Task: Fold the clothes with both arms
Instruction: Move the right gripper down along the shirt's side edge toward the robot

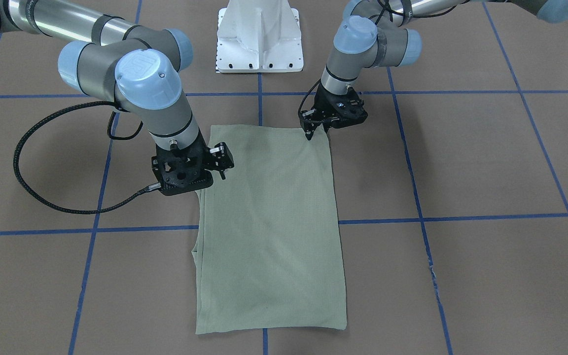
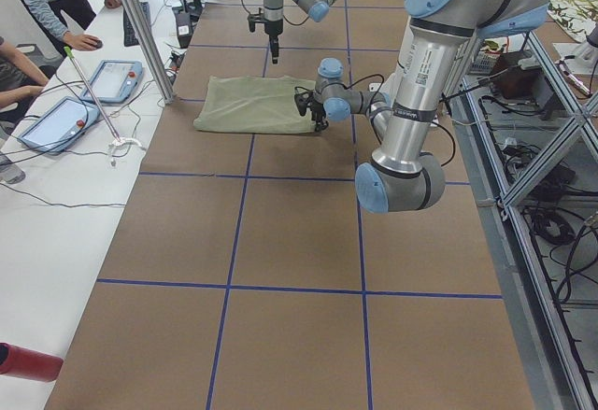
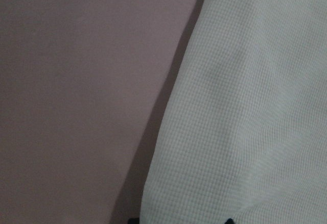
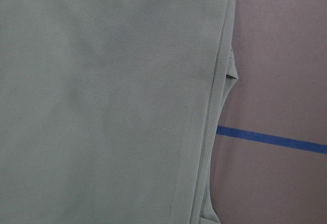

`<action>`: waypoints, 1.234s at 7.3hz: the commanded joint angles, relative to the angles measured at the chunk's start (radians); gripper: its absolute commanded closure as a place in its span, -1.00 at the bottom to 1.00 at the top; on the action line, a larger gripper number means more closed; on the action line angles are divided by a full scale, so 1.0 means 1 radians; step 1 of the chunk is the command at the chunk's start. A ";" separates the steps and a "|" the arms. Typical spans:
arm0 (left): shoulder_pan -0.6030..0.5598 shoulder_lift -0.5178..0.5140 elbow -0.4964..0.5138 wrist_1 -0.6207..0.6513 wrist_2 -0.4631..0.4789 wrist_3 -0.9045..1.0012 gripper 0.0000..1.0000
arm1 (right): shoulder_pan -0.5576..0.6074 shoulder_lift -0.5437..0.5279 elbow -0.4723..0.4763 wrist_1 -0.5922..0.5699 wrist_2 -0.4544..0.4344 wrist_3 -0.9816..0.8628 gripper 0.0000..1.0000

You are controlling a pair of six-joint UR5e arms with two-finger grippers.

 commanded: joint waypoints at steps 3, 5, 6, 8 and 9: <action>0.000 -0.002 -0.028 -0.003 -0.002 -0.005 1.00 | -0.001 -0.015 0.007 0.000 0.002 0.021 -1.00; 0.003 -0.013 -0.052 0.000 -0.005 0.000 1.00 | -0.104 -0.116 0.155 0.000 0.001 0.243 -1.00; 0.004 -0.013 -0.064 0.003 -0.006 0.000 1.00 | -0.156 -0.150 0.216 -0.001 -0.010 0.397 -1.00; 0.005 -0.011 -0.066 0.004 -0.008 0.001 1.00 | -0.269 -0.184 0.241 -0.001 -0.094 0.744 -1.00; 0.005 -0.011 -0.066 0.004 -0.009 0.001 1.00 | -0.302 -0.187 0.238 0.000 -0.130 0.896 -1.00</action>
